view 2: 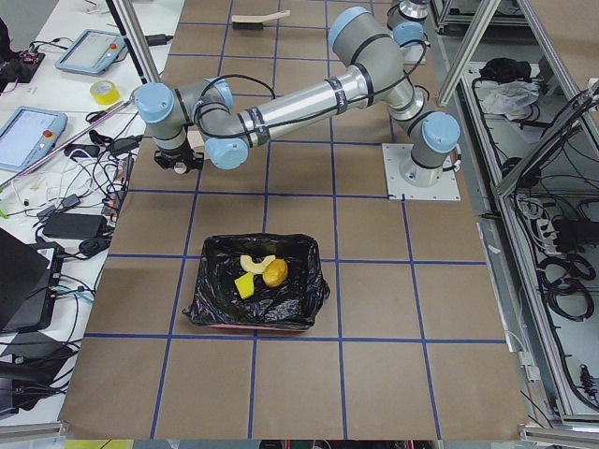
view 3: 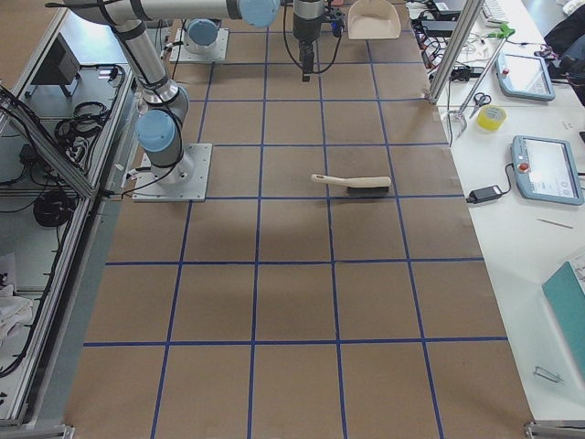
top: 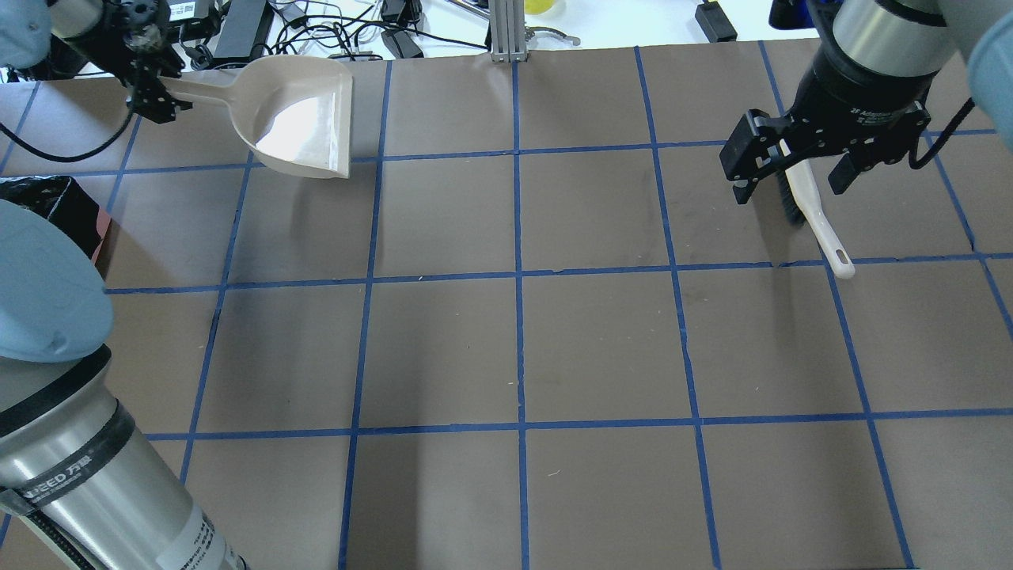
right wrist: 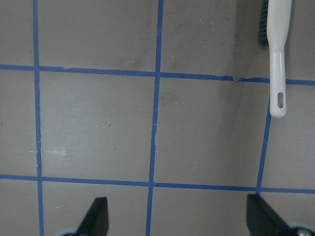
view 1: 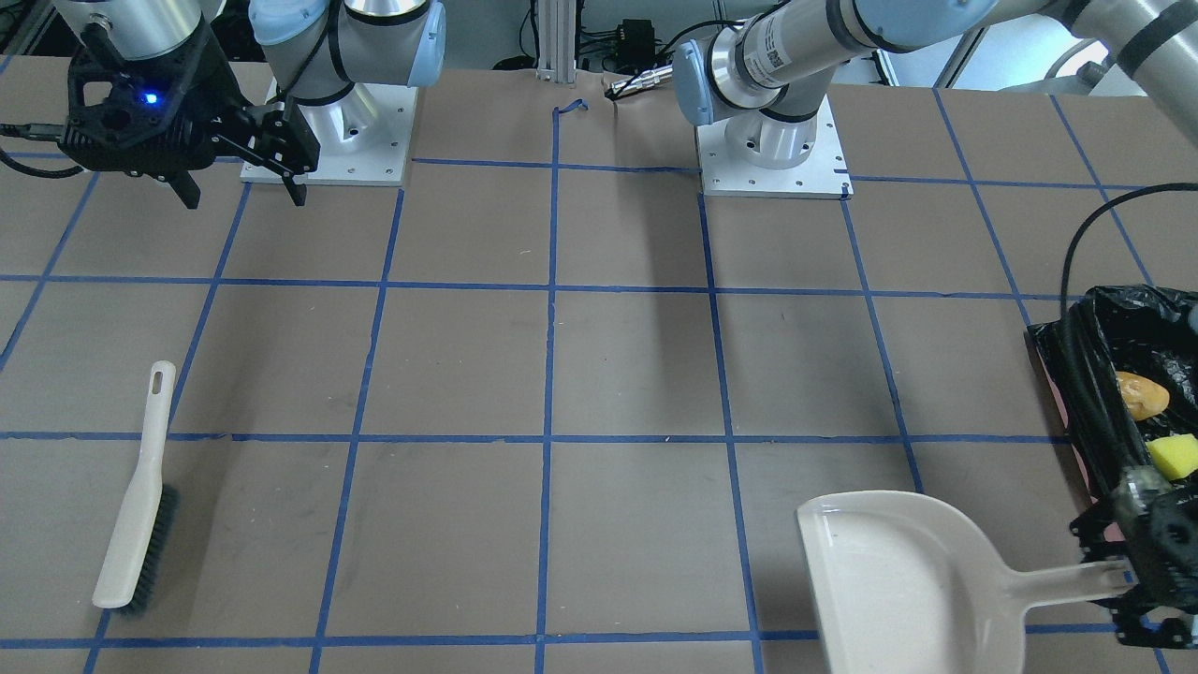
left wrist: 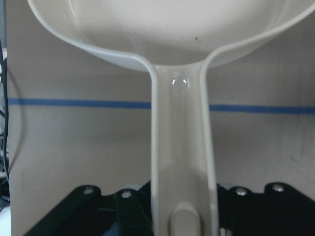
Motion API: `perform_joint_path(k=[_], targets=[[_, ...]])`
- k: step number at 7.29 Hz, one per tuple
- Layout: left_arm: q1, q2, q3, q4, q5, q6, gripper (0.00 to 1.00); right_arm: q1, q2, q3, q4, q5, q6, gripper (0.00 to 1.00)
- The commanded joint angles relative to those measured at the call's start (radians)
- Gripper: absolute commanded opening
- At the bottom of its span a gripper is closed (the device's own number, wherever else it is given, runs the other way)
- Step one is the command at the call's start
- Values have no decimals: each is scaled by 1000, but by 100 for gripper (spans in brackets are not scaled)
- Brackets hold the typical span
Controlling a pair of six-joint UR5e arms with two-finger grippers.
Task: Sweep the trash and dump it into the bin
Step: 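Carry the empty dustpan with the left gripper back over the table, then lower the dustpan with the left gripper onto the table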
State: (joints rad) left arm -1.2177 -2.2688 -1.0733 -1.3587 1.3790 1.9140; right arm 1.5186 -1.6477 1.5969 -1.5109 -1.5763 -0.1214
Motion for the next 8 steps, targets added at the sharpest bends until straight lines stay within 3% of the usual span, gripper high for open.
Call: perform_joint_path(k=[1,5,8], targets=[[-40,12,-159,134,-6,-4,0,0,0,0,-11,-10,-9,100],[-42,40,-230,145,-95,8,0,0,14,1,-20,-7,6,100],[-23,68,-313,151,-92,42,0,0,16,2,-26,4,14,100]])
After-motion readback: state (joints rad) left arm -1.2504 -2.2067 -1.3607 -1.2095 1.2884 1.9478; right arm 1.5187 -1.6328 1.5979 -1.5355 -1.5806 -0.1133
